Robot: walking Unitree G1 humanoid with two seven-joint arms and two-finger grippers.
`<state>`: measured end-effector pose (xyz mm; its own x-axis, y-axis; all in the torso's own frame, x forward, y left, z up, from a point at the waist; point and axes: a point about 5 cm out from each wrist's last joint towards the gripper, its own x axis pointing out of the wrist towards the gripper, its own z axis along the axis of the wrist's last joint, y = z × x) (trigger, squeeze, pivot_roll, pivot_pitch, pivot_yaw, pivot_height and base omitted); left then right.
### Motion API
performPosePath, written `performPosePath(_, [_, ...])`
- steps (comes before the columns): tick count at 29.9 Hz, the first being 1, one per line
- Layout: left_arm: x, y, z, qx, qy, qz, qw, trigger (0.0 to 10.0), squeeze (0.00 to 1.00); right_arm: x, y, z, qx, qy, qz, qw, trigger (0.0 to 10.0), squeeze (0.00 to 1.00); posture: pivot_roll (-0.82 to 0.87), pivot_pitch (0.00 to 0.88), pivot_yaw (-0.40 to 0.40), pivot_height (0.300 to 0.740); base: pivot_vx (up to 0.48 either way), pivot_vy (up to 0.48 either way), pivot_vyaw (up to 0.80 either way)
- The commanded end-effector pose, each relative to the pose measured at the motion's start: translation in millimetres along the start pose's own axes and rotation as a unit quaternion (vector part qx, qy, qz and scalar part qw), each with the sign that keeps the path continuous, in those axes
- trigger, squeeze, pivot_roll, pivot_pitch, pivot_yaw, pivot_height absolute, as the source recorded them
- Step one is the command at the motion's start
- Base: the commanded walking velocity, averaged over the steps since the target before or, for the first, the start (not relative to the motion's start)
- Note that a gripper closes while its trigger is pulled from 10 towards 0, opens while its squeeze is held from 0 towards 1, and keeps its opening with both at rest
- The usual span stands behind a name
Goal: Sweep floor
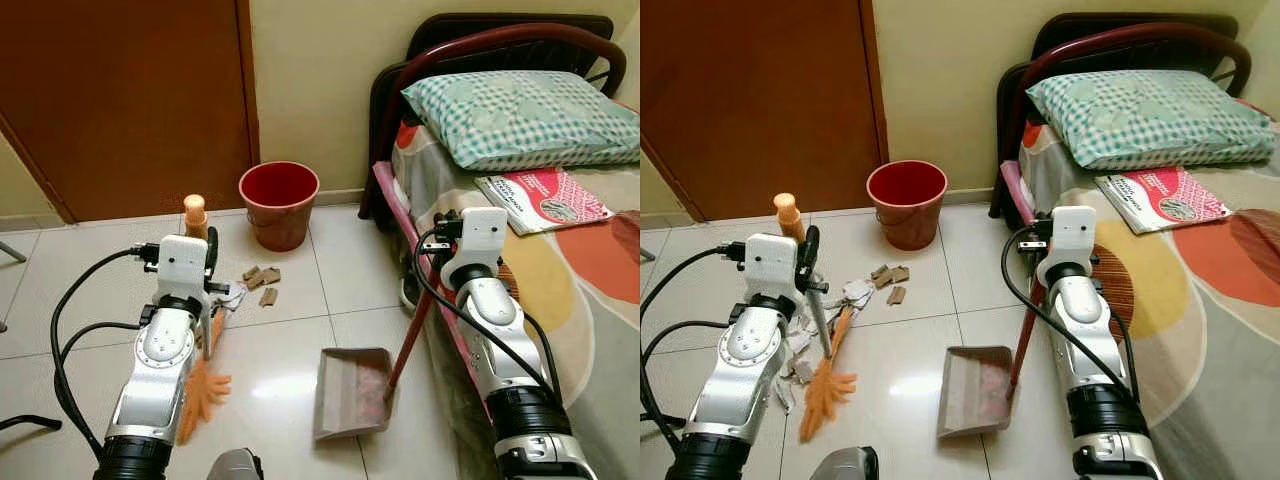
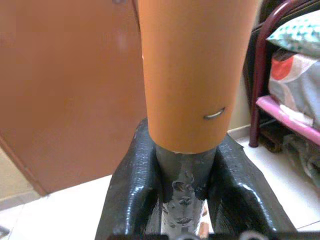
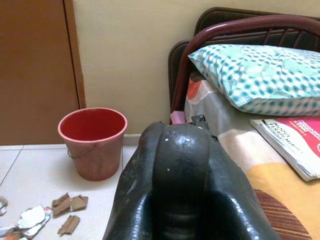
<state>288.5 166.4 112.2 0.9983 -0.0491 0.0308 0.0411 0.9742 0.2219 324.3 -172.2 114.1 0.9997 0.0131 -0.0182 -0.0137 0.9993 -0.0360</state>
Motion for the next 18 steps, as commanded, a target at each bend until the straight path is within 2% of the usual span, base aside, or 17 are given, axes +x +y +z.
performPosePath(1, [5.6,-4.8,28,0.018,-0.068,-0.015,0.997,10.0,0.0,5.0,-1.0,9,-0.005,-0.018,-0.005,1.0,10.0,0.0,-0.02,0.022,-0.058,0.74,0.0,0.0,0.0])
performPosePath(9, [6.1,-5.0,29,0.025,-0.077,-0.018,0.997,10.0,0.0,7.3,-1.2,9,-0.011,-0.012,-0.012,1.0,10.0,0.0,-0.02,0.022,-0.058,0.74,0.0,0.0,0.0])
performPosePath(10, [5.8,-3.5,28,0.023,-0.076,-0.017,0.997,10.0,0.0,8.4,-0.8,9,-0.006,-0.013,-0.013,1.0,10.0,0.0,-0.02,0.022,-0.058,0.74,0.0,0.0,0.0])
performPosePath(11, [5.1,-1.1,25,0.016,-0.067,-0.013,0.998,10.0,0.0,9.3,0.9,13,0.024,-0.038,-0.006,0.999,10.0,0.0,-0.02,0.022,-0.058,0.74,0.0,0.0,0.0])
performPosePath(14, [2.9,5.4,17,-0.005,-0.046,0.003,0.999,10.0,0.0,9.6,-1.0,14,-0.001,-0.023,-0.015,1.0,10.0,0.0,-0.02,0.022,-0.058,0.74,0.0,0.0,0.0])
performPosePath(16, [1.8,6.8,15,-0.005,-0.043,0.005,0.999,10.0,0.0,9.3,-0.9,12,0.002,-0.017,-0.012,1.0,10.0,0.0,-0.02,0.022,-0.058,0.74,0.0,0.0,0.0])
performPosePath(18, [-1.0,8.9,12,-0.002,-0.039,0.006,0.999,10.0,0.0,7.2,-1.8,7,0.023,0.008,-0.008,1.0,10.0,0.0,-0.02,0.022,-0.058,0.74,0.0,0.0,0.0])
